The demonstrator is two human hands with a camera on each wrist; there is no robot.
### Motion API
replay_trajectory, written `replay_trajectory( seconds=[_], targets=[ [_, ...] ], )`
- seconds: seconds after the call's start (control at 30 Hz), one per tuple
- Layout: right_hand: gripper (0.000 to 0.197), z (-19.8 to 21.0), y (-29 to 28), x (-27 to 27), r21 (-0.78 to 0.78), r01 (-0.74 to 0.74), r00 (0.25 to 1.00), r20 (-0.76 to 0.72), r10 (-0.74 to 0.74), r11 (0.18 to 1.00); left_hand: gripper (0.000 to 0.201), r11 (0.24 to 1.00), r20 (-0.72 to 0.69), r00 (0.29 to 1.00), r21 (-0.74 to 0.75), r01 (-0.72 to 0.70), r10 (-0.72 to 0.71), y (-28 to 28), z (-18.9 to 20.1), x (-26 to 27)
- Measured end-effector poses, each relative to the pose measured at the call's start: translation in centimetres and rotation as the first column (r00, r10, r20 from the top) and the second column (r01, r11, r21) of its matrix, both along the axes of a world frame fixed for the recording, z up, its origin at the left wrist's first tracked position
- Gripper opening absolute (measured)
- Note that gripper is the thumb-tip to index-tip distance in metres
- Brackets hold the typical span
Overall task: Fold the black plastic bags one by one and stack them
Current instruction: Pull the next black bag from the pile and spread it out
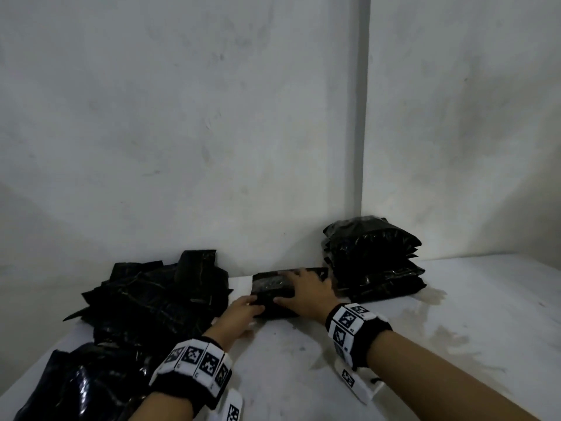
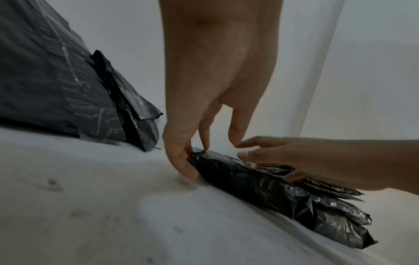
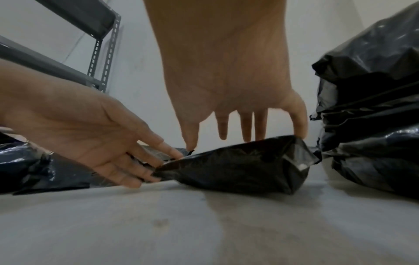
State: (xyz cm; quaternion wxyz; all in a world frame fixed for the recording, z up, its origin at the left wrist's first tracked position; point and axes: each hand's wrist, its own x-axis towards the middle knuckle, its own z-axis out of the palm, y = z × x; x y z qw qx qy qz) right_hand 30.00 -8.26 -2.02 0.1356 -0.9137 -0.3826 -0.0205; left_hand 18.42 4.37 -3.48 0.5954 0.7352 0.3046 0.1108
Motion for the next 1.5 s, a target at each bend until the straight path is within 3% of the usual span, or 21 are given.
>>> replay_trajectory(
  seconds=[0.07,0.13,0.23,0.53,0.67,0.73,0.83,0.97,1.03,1.07,1.13,1.2,1.33,1.43,1.5],
  targets=[
    [0.067,-0.3,-0.2,0.1,-0.117,-0.027,0.992,-0.126,0.012,0.993,0.043,0.998,0.010,1.000,0.068,0.004,-0.005,0.3,0.2,-0.4],
    [0.066,-0.3,-0.1,1.0,-0.248,-0.022,0.990,-0.143,-0.014,0.969,0.041,0.987,-0.002,1.000,0.163,-0.002,0.003,0.7,0.4,-1.2],
    [0.065,0.1,0.3,2.5,-0.316,-0.034,0.978,-0.204,-0.033,0.948,0.036,0.975,-0.009,1.000,0.221,0.004,-0.002,1.4,0.7,-2.8],
    [0.064,0.0,1.1,4.4,-0.277,-0.030,0.979,-0.202,-0.028,0.961,0.024,0.975,0.058,0.997,0.217,-0.054,0.042,2.6,1.6,-7.7],
    [0.070,0.3,1.7,3.2,-0.212,0.020,0.998,-0.054,-0.032,0.977,0.021,0.968,0.153,0.984,0.219,-0.119,0.086,3.0,2.8,-10.9],
    [0.067,1.0,2.6,1.4,-0.149,-0.069,0.997,-0.035,0.064,0.986,0.018,0.951,0.214,0.966,0.242,-0.194,0.142,3.7,3.5,-12.8],
    [0.038,2.1,4.0,-3.0,-0.060,-0.273,0.954,-0.142,0.262,0.960,0.021,0.890,0.298,0.934,0.346,-0.299,0.198,5.0,4.0,-15.1],
    [0.030,2.5,5.8,-11.0,0.091,-0.476,0.841,-0.242,0.483,0.875,0.023,0.738,0.350,0.863,0.457,-0.497,0.364,6.3,4.0,-18.0],
    [0.043,2.2,7.0,-14.6,0.155,-0.494,0.792,-0.325,0.516,0.856,0.022,0.613,0.261,0.821,0.560,-0.557,0.508,6.7,3.7,-19.2],
    [0.055,2.0,7.4,-16.1,0.187,-0.478,0.772,-0.377,0.512,0.858,0.031,0.590,0.149,0.785,0.579,-0.562,0.601,6.6,3.6,-19.8],
    [0.083,1.3,8.3,-18.3,0.242,-0.426,0.749,-0.447,0.489,0.872,0.058,0.642,-0.091,0.712,0.522,-0.561,0.697,6.6,3.0,-21.1],
    [0.096,0.7,8.7,-19.5,0.257,-0.370,0.768,-0.456,0.449,0.893,0.078,0.705,-0.191,0.703,0.416,-0.574,0.685,6.7,2.3,-22.1],
    [0.039,0.2,8.4,-19.1,0.223,-0.317,0.805,-0.451,0.386,0.922,0.094,0.724,-0.189,0.717,0.373,-0.580,0.671,7.4,1.1,-23.1],
    [0.008,0.5,7.0,-18.0,0.362,-0.215,0.668,-0.622,0.407,0.907,0.111,0.674,-0.194,0.672,0.448,-0.588,0.715,6.8,1.3,-23.6],
    [0.012,1.0,5.9,-17.2,0.442,-0.104,0.600,-0.687,0.411,0.891,0.110,0.669,-0.097,0.707,0.433,-0.604,0.701,6.6,1.5,-23.5]
  ],
)
